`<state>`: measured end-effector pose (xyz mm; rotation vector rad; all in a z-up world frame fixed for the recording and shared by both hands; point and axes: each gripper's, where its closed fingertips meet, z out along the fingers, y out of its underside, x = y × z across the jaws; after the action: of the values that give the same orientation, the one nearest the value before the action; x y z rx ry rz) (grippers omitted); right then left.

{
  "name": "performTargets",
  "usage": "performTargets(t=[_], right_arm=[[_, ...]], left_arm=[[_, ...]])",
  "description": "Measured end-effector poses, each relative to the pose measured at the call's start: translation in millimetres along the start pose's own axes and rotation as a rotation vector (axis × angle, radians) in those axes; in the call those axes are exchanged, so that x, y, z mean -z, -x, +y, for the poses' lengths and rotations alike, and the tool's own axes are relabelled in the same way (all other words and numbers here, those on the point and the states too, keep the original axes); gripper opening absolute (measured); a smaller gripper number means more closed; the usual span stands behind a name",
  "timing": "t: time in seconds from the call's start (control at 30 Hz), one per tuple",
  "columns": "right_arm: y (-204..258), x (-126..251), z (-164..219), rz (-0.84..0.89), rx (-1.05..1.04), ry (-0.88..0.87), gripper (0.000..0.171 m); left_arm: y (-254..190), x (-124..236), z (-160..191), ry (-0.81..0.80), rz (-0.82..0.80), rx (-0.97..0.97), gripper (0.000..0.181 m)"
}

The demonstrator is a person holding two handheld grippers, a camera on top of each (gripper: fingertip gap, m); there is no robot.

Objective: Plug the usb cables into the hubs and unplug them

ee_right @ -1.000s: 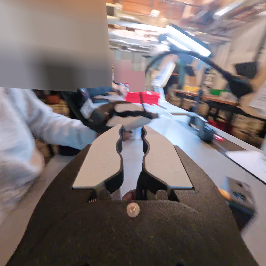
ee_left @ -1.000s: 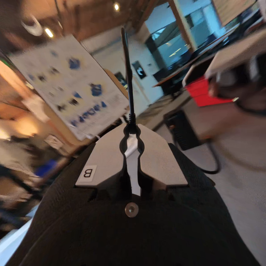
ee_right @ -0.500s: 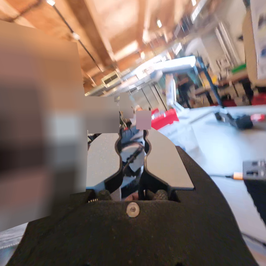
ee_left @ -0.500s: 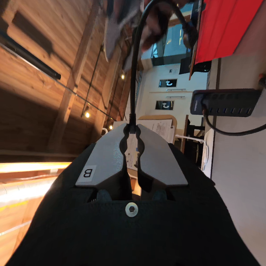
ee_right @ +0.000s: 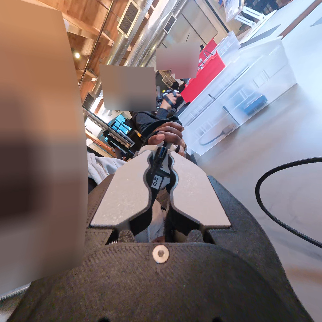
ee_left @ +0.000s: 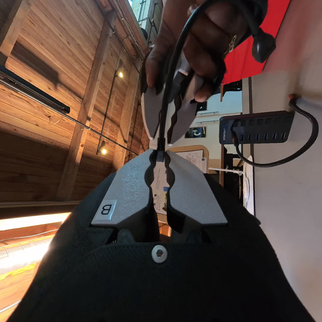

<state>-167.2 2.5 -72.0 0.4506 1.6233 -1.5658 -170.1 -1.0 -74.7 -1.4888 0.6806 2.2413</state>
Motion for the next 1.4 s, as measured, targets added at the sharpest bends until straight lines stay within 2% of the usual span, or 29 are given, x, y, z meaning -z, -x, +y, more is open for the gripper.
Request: performTargets(t=[0.03, 0.27, 0.37, 0.47, 0.53, 0.6, 0.67, 0.7, 0.77, 0.8, 0.87, 0.97, 1.13, 1.2, 1.23, 1.33, 1.4], right_arm=[[3, 3, -3, -0.006, 0.018, -0.009, 0.017], [4, 49, -39, 0.091, 0.210, -0.212, 0.017], [6, 73, -63, 0.102, 0.285, -0.396, 0.021], [9, 114, -92, 0.143, 0.323, -0.664, 0.024], [8, 143, -103, 0.186, 0.332, -0.810, 0.023], [-4, 160, -106, 0.286, 0.336, -0.860, 0.023], [-26, 161, -102, 0.451, 0.366, -0.783, 0.028], [-40, 157, -98, 0.555, 0.398, -0.704, 0.035], [-70, 148, -84, 0.780, 0.499, -0.483, 0.051], [-85, 144, -74, 0.877, 0.556, -0.348, 0.058], [-108, 135, -55, 0.994, 0.639, -0.114, 0.060], [-131, 124, -40, 1.034, 0.686, 0.034, 0.057], [-153, 105, -37, 1.026, 0.723, 0.117, 0.052], [-163, 101, -34, 1.046, 0.717, 0.138, 0.039], [-166, 102, -36, 1.073, 0.730, 0.129, 0.030], [-160, 98, -39, 1.055, 0.759, 0.073, 0.028], [-142, 89, -47, 0.958, 0.780, -0.045, 0.028]], left_arm=[[-1, 0, 1, 0.005, 0.002, 0.010, 0.014], [-4, 0, 8, 0.029, 0.012, 0.079, 0.009], [-9, -3, 23, 0.096, 0.051, 0.327, 0.009], [-19, -8, 53, 0.234, 0.111, 0.800, 0.009], [-27, -9, 68, 0.307, 0.153, 1.263, 0.009], [-34, -10, 71, 0.296, 0.218, 1.819, 0.008], [-40, -9, 73, 0.238, 0.263, 2.320, 0.009], [-44, -8, 74, 0.209, 0.284, 2.501, 0.008], [-53, -7, 73, 0.188, 0.310, 2.707, 0.008], [-56, -7, 71, 0.182, 0.317, 2.770, 0.008], [-61, -8, 65, 0.172, 0.348, 2.850, 0.008], [-72, -7, 64, 0.200, 0.346, 2.948, 0.009], [-82, -7, 66, 0.136, 0.325, 3.111, 0.009], [-81, -7, 68, 0.102, 0.310, 3.128, 0.009], [-79, -7, 69, 0.086, 0.309, 3.128, 0.008], [-76, -7, 70, 0.065, 0.289, 3.114, 0.008], [-75, -7, 73, 0.066, 0.244, 3.077, 0.009]])
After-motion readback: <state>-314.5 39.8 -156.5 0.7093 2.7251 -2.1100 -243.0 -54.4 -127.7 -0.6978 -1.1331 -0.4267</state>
